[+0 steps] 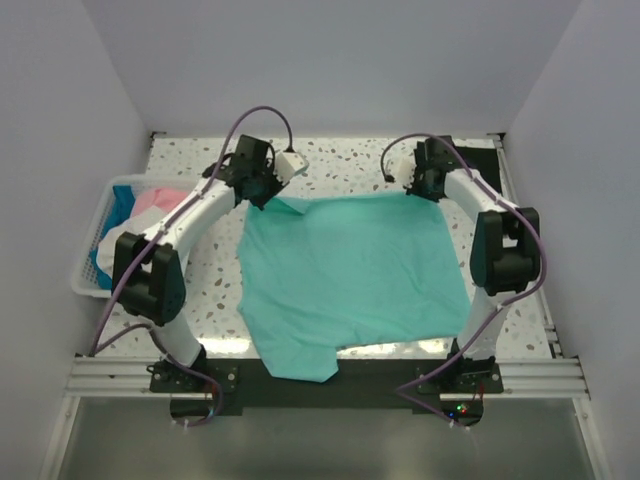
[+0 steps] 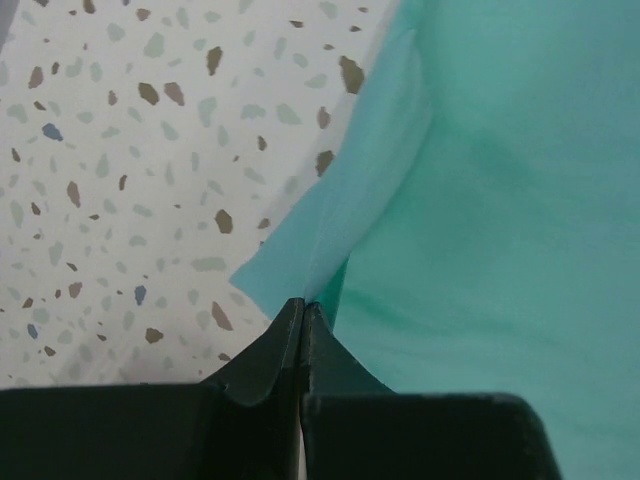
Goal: Fold and stack the t-shirts
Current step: Fold the tshirt
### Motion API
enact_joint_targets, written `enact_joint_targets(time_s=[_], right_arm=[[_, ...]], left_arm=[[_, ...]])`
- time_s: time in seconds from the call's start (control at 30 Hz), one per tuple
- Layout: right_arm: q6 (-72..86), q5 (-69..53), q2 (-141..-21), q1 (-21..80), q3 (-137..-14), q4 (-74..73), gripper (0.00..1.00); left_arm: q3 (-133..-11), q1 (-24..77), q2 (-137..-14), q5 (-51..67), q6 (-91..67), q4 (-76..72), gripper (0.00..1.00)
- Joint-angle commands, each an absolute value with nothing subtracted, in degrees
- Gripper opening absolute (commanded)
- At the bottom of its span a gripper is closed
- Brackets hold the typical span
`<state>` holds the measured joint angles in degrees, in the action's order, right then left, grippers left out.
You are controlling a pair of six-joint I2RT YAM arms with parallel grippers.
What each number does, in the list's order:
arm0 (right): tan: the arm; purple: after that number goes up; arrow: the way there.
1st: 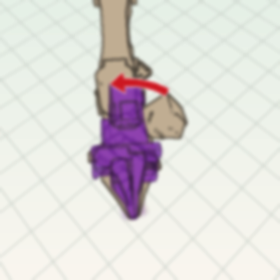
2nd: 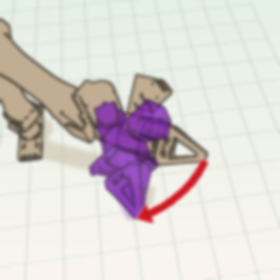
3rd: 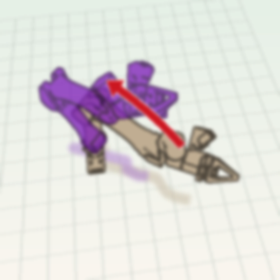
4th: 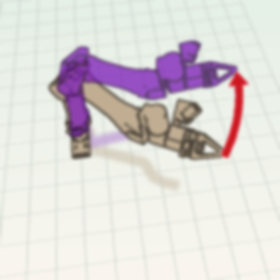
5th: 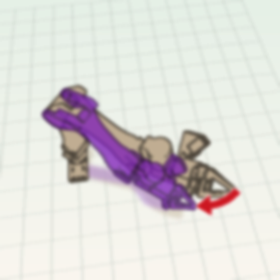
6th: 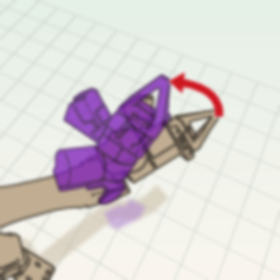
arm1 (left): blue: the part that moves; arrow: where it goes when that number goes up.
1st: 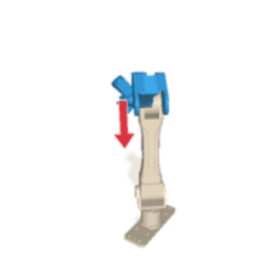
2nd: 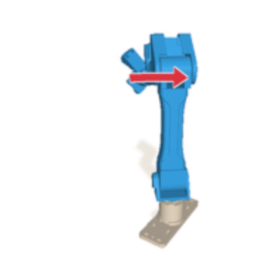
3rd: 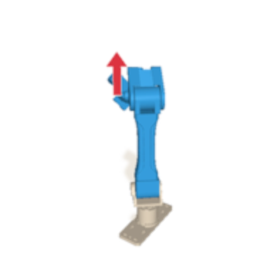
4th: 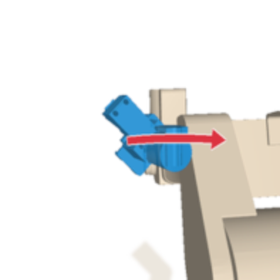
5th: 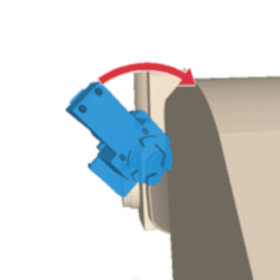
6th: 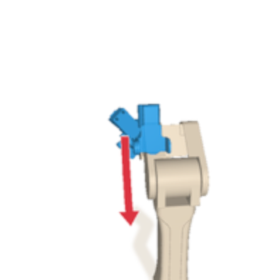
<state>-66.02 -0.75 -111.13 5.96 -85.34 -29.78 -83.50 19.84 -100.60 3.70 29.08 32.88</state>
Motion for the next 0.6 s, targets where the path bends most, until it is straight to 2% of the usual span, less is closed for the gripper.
enact_joint_targets(time_s=[0.0, 0.3, 0.57], right_arm=[[-69.60, -3.95, -105.65, 5.19, -82.36, -32.25, 0.00], [-76.28, -5.71, -97.92, 2.38, -72.34, -31.82, 0.00], [-79.10, -4.31, -100.19, 1.41, -66.80, -26.64, 0.00]], left_arm=[[-80.08, 23.28, -93.53, 4.57, 28.48, 40.42, 0.00], [-73.57, 27.95, -86.40, 6.67, 25.40, 50.53, 0.00], [-65.57, 28.48, -85.95, 12.56, 24.35, 51.51, 0.00]])
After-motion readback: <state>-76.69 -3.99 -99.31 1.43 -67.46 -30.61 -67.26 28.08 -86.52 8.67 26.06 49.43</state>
